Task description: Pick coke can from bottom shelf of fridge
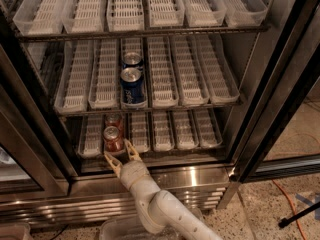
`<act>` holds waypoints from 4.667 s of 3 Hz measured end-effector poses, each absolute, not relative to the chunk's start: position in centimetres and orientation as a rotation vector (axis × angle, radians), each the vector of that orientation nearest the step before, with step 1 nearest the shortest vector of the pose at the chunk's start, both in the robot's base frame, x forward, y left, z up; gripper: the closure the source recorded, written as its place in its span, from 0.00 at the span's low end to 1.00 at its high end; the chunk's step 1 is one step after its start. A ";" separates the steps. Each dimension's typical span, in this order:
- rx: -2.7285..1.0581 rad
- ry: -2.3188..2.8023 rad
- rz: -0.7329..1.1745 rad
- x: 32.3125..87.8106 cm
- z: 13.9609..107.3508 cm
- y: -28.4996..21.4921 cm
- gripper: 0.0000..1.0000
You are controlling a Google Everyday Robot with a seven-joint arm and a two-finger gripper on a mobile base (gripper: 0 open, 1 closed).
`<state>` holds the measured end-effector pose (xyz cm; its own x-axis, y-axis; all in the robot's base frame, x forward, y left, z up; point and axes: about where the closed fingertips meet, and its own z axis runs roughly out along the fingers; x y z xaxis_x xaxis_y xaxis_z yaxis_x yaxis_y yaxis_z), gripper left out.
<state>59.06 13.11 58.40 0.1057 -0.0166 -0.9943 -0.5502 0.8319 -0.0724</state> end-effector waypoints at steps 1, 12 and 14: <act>-0.490 1.419 0.421 59.9 58.5 13.0 0.36; -0.652 1.404 0.571 61.1 65.7 15.2 1.00; -0.768 1.397 0.732 59.2 66.4 15.2 1.00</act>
Offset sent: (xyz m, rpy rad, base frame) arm 0.0288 0.0083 -0.0022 0.0138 -0.0057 0.0332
